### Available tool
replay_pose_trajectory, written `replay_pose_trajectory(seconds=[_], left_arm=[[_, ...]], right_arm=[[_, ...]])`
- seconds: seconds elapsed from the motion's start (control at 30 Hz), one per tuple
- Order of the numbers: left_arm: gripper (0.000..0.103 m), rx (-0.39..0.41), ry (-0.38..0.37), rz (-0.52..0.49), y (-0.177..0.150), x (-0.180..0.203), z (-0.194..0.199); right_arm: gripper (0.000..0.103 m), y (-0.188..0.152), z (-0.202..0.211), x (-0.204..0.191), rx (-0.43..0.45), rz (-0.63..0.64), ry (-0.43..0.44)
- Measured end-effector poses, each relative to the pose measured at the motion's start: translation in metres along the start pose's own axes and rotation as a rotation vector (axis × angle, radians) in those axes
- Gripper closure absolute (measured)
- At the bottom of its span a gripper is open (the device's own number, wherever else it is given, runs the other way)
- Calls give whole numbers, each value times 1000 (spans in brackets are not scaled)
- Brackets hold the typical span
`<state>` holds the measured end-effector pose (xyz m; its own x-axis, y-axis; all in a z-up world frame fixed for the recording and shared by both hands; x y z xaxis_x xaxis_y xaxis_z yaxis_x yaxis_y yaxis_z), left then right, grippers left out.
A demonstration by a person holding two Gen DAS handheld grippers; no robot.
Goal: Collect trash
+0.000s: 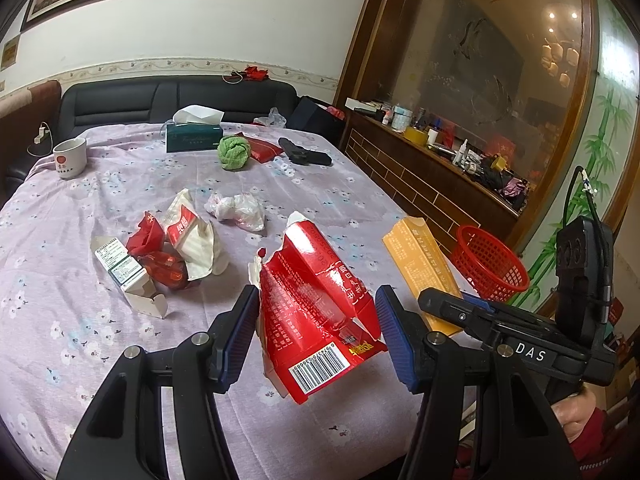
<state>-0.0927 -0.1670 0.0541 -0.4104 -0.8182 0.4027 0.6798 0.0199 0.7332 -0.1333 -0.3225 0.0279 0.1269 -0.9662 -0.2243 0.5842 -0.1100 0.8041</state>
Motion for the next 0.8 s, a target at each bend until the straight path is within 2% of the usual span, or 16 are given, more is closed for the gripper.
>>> replay_pose_trajectory(seconds=[0.53,0.8], left_arm=[[45,-10,-4,-8,-2,6,-6],[45,-24,-26,-32,0,22,-18]], right_arm=[[51,-1,3,1,6,-6,0],[51,2,14,18,30,-40,-22]])
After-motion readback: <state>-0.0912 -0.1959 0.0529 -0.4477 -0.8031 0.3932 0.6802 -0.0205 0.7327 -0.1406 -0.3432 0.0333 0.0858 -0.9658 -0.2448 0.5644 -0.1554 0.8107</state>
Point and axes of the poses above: each gripper's, at about its wrist camera, not at the fingertips, and z roughly against the way its jaws point, x to its right, y to its top, the point moved 8 cm from there along -z, roughly the way its jaws point, and after that the axes turned 11 degrees about z, right-handed, at the moved point
